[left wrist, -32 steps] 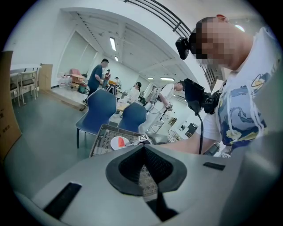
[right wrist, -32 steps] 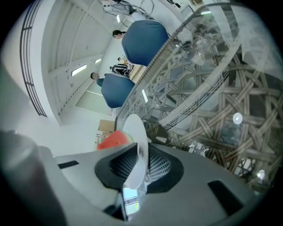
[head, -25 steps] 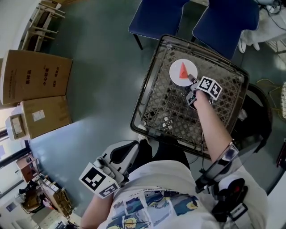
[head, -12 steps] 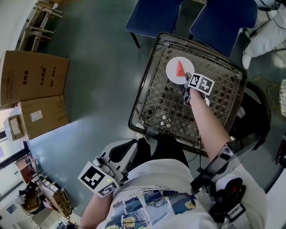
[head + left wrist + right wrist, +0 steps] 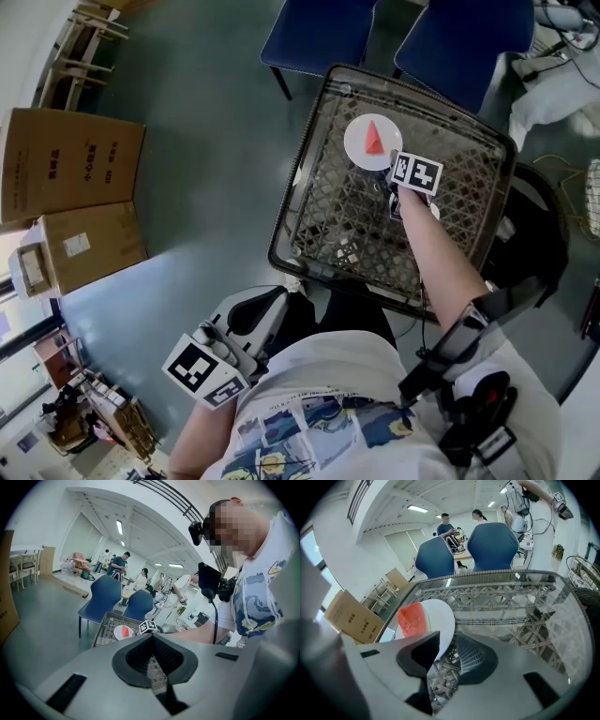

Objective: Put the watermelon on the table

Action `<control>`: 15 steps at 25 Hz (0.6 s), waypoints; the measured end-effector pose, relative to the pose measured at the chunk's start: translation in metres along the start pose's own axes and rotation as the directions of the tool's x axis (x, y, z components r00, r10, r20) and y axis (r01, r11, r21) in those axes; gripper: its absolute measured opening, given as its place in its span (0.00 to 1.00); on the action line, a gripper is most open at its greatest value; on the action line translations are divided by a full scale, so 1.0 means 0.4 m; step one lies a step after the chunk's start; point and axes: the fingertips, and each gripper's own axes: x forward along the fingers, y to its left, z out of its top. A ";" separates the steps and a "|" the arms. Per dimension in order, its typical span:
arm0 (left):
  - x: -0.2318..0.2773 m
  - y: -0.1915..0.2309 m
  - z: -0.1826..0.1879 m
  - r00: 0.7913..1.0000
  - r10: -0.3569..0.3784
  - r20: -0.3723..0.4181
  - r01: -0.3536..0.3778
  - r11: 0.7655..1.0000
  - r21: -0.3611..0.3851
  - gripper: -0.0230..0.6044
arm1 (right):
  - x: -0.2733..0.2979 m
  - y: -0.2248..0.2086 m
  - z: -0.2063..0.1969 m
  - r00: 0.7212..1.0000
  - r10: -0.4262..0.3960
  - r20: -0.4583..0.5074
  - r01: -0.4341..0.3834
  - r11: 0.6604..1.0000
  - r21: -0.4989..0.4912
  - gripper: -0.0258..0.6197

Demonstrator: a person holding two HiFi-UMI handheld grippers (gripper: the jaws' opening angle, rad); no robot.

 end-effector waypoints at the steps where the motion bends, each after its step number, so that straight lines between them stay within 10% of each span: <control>1: -0.004 -0.002 0.001 1.000 -0.005 0.001 0.005 1.000 0.008 0.05 | -0.012 -0.003 -0.002 1.000 0.001 0.004 -0.001 1.000 0.002 0.22; 8: -0.048 -0.038 0.016 0.996 -0.085 0.016 0.083 0.993 0.084 0.05 | -0.156 0.014 -0.057 0.999 0.031 0.008 -0.031 1.000 0.002 0.19; 15: -0.143 -0.092 -0.026 0.970 -0.242 -0.010 0.239 0.952 0.188 0.05 | -0.396 0.138 -0.186 0.996 0.078 0.038 -0.067 0.970 -0.232 0.05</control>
